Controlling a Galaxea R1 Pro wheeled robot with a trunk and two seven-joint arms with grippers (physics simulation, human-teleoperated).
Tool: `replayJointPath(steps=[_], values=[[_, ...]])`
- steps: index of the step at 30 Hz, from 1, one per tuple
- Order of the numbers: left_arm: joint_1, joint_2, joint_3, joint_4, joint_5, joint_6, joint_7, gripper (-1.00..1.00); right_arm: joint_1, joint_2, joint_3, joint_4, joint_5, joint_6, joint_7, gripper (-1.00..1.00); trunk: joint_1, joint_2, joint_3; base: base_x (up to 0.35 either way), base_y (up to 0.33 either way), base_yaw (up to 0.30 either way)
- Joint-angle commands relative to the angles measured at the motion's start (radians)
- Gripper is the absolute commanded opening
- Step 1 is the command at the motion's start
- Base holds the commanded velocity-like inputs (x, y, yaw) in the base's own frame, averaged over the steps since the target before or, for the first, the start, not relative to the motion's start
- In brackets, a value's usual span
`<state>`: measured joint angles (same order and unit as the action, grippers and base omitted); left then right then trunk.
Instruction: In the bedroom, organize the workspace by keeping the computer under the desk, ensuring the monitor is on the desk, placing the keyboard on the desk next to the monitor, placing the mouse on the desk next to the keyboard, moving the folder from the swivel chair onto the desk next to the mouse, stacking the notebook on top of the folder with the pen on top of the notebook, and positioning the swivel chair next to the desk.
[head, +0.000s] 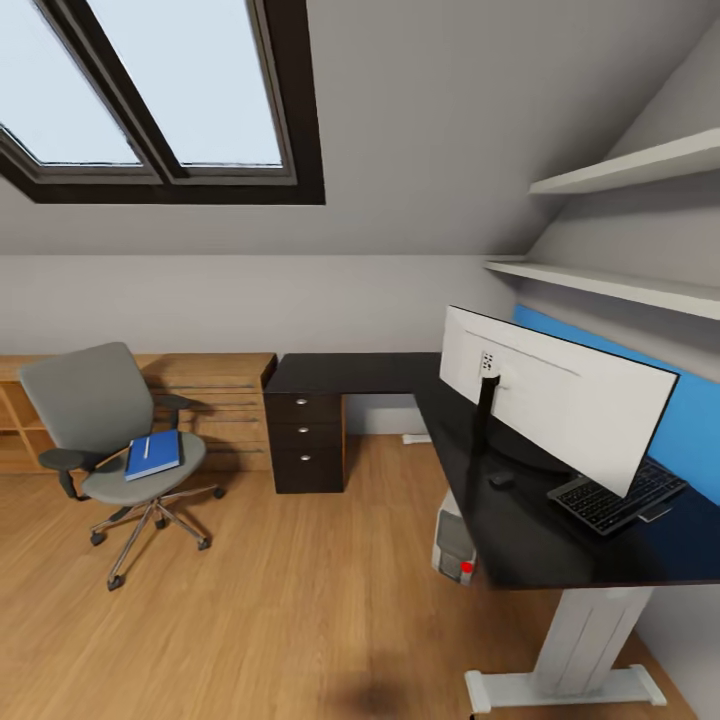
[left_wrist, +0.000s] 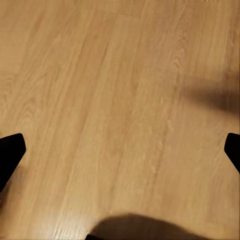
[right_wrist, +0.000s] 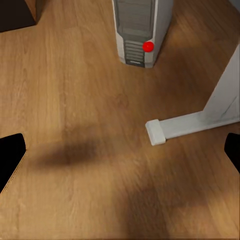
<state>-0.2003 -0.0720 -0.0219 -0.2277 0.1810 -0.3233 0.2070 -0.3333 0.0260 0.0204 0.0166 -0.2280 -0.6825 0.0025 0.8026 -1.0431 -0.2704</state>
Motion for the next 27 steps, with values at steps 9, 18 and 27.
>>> replayJointPath(steps=[9, 18, 27], values=[[-0.001, -0.001, -0.003, 0.001, 0.006, -0.003, 0.002, 1.0, -0.001, 0.0, 0.002, 0.0, -0.005, -0.007, -0.002, 1.0, 0.0, -0.001, -0.001, 0.065, 0.284, 0.0], [-0.001, 0.0, -0.003, 0.001, 0.006, -0.003, 0.002, 1.0, -0.001, -0.016, 0.0, 0.0, -0.009, -0.009, -0.003, 1.0, 0.0, -0.001, -0.001, 0.055, 0.061, 0.0], [-0.001, 0.0, -0.003, 0.001, 0.006, -0.002, 0.002, 1.0, -0.002, -0.104, -0.018, -0.002, -0.031, -0.002, -0.009, 1.0, 0.0, -0.001, -0.001, 0.006, 0.007, 0.0]])
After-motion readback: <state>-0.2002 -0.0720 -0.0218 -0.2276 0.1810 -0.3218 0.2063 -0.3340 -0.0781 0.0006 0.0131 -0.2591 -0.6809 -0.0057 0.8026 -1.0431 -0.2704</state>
